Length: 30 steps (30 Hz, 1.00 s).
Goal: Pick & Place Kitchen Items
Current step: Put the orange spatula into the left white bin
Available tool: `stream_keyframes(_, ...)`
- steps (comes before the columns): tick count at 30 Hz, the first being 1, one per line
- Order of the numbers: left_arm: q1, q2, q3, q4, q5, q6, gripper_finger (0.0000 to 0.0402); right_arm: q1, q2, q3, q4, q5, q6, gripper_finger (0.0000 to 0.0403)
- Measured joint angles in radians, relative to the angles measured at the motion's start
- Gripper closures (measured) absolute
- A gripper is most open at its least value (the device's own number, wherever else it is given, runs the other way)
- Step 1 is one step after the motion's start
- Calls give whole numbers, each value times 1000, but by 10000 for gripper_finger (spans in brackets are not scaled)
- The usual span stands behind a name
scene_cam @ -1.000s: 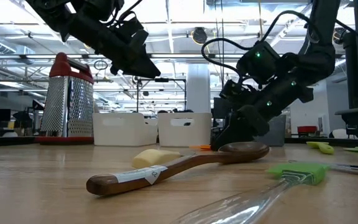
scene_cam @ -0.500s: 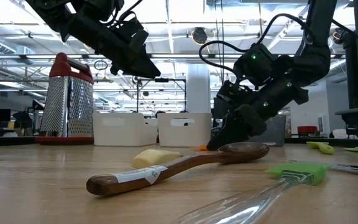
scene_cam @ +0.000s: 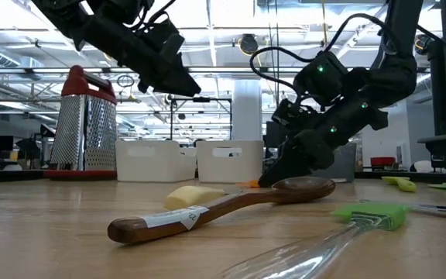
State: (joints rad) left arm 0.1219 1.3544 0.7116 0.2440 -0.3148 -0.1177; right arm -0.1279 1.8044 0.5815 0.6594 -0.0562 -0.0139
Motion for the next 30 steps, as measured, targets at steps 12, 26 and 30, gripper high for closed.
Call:
stream_keyframes(12,-46,0,0,-3,67,-39,268,48,-195,-2,-20,2,-68,318)
stream_keyframes(26,-45,0,0,50,107,-439,268,66,-263,-1,238,209,-457,317)
stream_keyframes(30,-45,0,0,90,107,-394,268,64,-263,-1,280,239,-509,317)
